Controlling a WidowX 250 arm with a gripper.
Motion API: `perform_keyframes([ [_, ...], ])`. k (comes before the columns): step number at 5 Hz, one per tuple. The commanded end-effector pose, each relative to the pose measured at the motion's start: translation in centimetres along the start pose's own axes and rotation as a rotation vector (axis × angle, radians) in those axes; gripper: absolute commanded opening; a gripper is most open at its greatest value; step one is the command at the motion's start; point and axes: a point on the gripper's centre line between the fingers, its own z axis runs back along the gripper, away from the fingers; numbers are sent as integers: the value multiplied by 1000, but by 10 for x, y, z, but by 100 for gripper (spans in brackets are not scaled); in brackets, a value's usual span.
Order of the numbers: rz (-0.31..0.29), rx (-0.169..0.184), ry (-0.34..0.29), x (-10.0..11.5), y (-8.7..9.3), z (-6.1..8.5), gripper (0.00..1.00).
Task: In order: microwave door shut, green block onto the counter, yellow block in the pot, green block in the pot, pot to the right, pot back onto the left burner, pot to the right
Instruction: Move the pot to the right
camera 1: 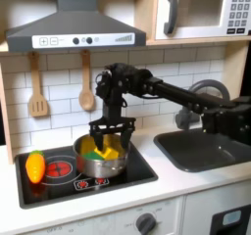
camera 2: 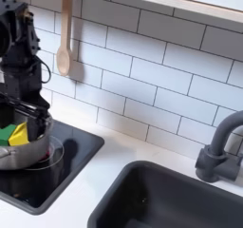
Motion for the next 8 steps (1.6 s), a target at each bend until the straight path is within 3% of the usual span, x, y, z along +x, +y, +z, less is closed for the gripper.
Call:
perform_keyframes([
  [1, -20, -2, -5, -4, -24, 1, 100],
  [5, -43, -4, 24, -18, -49, -8, 100],
  [8, -101, -24, 26, -23, -88, -8, 100],
])
